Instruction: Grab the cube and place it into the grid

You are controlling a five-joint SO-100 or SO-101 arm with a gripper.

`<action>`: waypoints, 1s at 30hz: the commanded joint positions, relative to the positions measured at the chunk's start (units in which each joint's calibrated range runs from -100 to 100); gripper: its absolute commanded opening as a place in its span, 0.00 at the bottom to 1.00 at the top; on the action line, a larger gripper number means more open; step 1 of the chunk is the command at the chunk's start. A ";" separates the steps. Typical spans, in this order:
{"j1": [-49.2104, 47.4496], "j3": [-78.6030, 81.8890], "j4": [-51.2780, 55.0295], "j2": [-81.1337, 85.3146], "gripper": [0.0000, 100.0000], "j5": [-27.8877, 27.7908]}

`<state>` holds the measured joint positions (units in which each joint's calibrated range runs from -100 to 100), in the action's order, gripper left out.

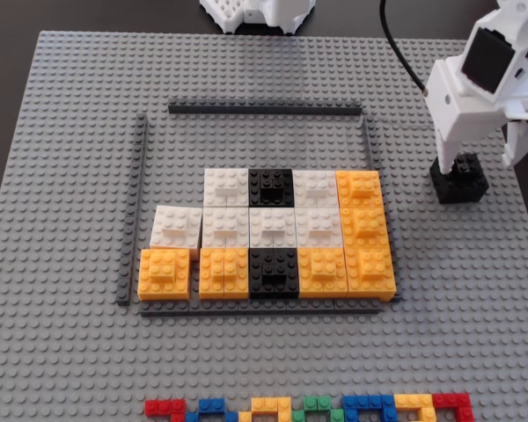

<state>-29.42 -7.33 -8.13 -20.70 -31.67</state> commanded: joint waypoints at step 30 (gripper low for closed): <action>0.36 -3.14 1.00 2.81 0.05 -0.39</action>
<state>-29.64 -7.41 -8.38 -20.70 -31.67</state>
